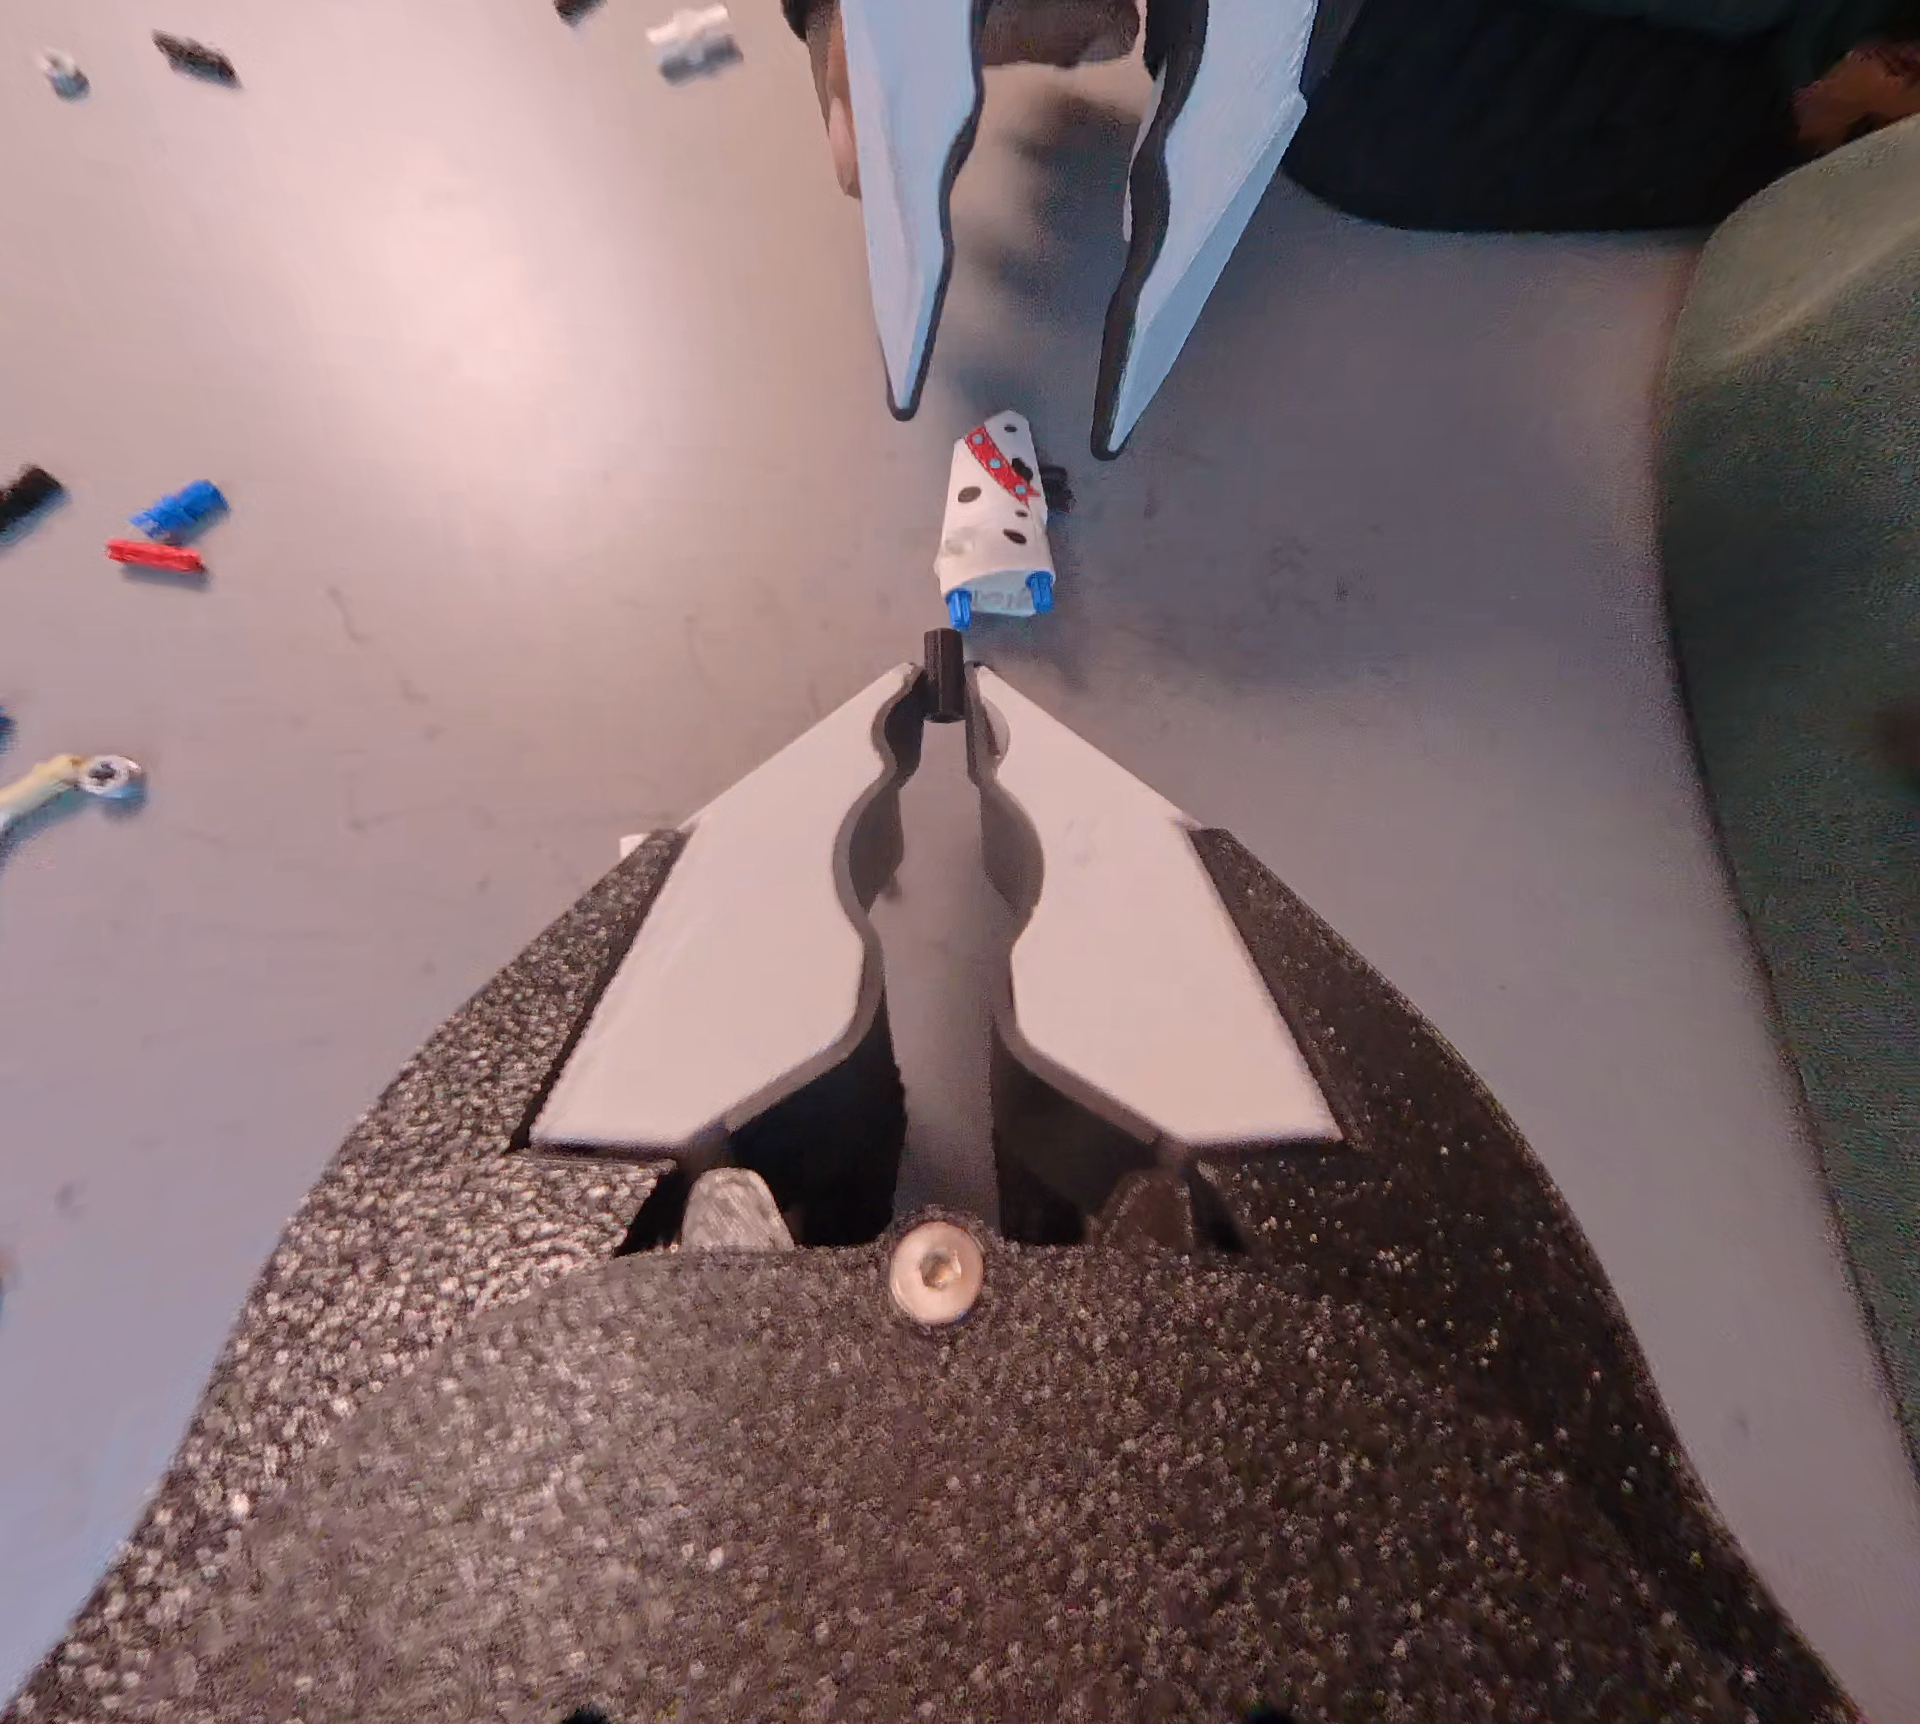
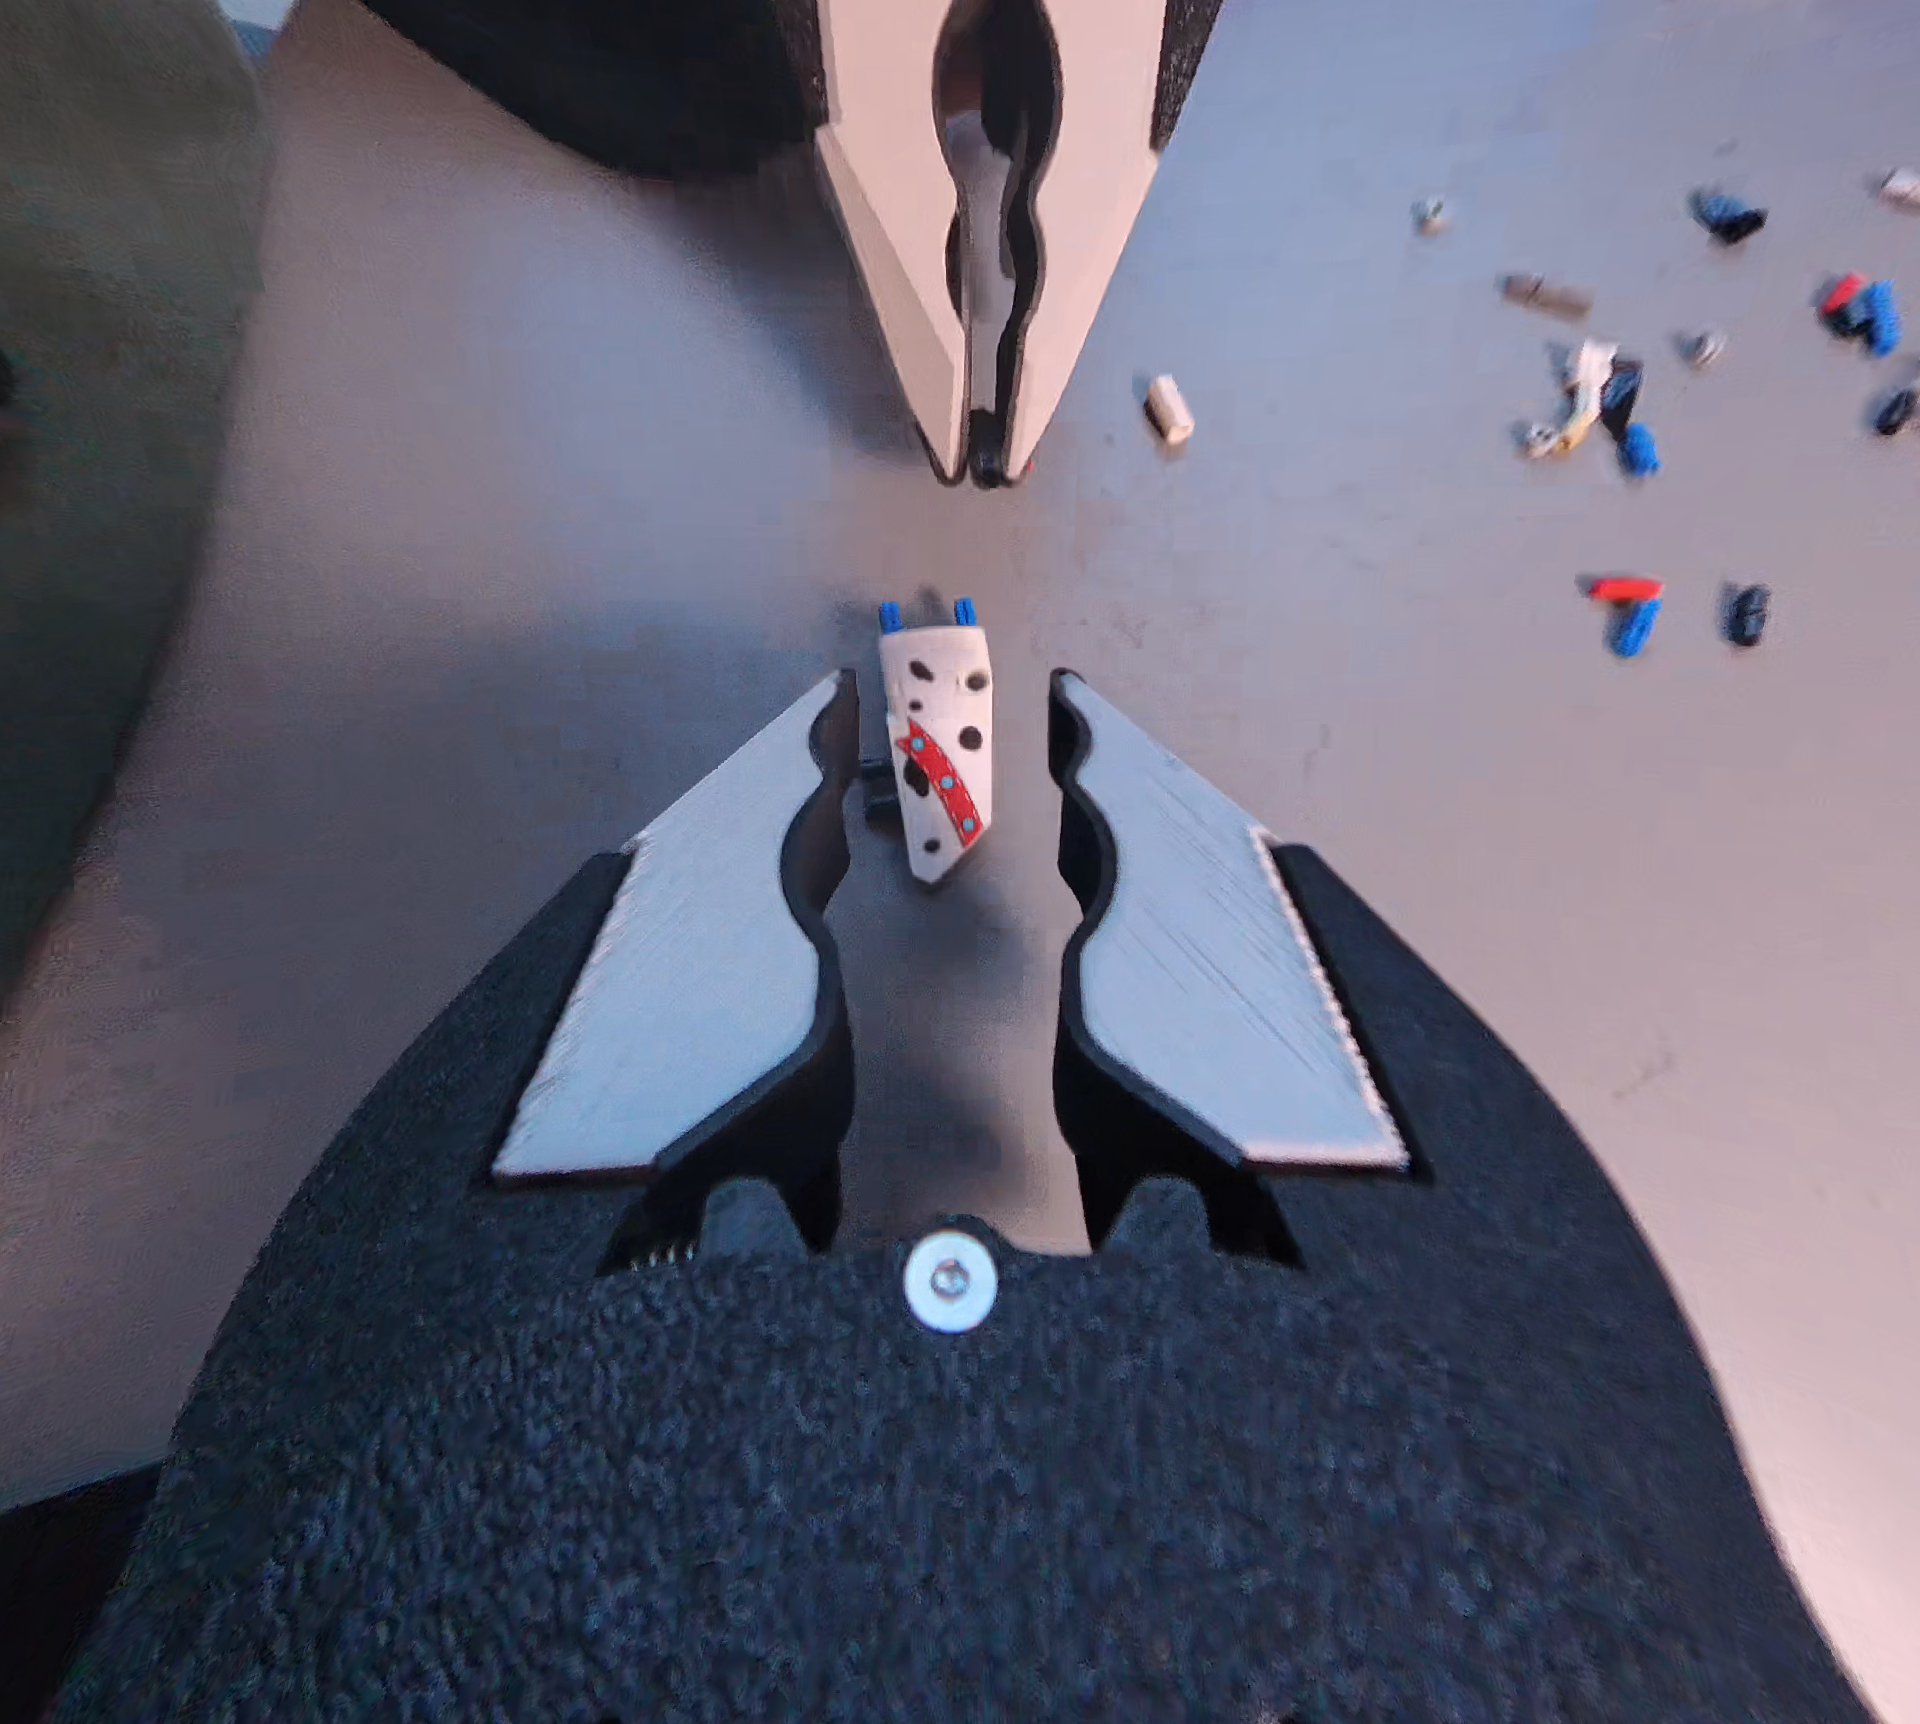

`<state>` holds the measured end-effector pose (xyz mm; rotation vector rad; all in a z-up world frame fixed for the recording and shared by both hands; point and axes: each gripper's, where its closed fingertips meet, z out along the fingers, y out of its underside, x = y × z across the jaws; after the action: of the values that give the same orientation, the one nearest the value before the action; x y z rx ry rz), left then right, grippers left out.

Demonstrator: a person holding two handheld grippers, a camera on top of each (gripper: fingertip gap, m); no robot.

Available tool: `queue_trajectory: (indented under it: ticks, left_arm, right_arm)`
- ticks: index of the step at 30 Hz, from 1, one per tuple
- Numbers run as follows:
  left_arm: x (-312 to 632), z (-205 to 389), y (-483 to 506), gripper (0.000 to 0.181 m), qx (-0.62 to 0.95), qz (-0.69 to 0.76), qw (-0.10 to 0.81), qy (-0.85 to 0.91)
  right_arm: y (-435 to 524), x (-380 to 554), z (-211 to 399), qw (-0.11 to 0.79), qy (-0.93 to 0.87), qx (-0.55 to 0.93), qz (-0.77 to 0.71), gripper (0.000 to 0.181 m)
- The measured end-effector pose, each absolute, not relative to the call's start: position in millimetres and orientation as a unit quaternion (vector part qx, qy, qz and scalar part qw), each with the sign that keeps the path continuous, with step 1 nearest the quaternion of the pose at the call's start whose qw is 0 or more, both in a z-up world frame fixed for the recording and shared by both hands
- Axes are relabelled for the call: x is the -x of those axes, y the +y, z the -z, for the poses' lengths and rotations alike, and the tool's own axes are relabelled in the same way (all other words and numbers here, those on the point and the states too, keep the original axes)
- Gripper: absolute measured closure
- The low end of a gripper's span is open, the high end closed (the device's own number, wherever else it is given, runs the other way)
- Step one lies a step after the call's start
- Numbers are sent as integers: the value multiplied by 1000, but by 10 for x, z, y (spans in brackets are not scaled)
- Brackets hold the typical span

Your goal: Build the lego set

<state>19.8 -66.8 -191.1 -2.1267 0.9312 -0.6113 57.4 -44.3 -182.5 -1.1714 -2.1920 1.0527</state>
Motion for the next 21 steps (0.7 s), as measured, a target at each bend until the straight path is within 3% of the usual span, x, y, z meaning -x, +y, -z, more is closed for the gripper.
queue_trajectory:
  ticks: [5, 7, 21]
  left_arm:
    - [-264, 2058, -664, 175, 846, 245, 317, 353]
    - [-278, 2072, -653, 175, 851, 252, 308, 343]
    - [-289, 2089, -673, 174, 862, 306, 263, 306]
  right_arm:
    - [-453, -557, 2097, 165, -821, 434, -331, 146]
    - [-464, -518, 2097, 162, -823, 435, -327, 156]
    - [-522, -491, 2093, 192, -826, 421, -322, 159]
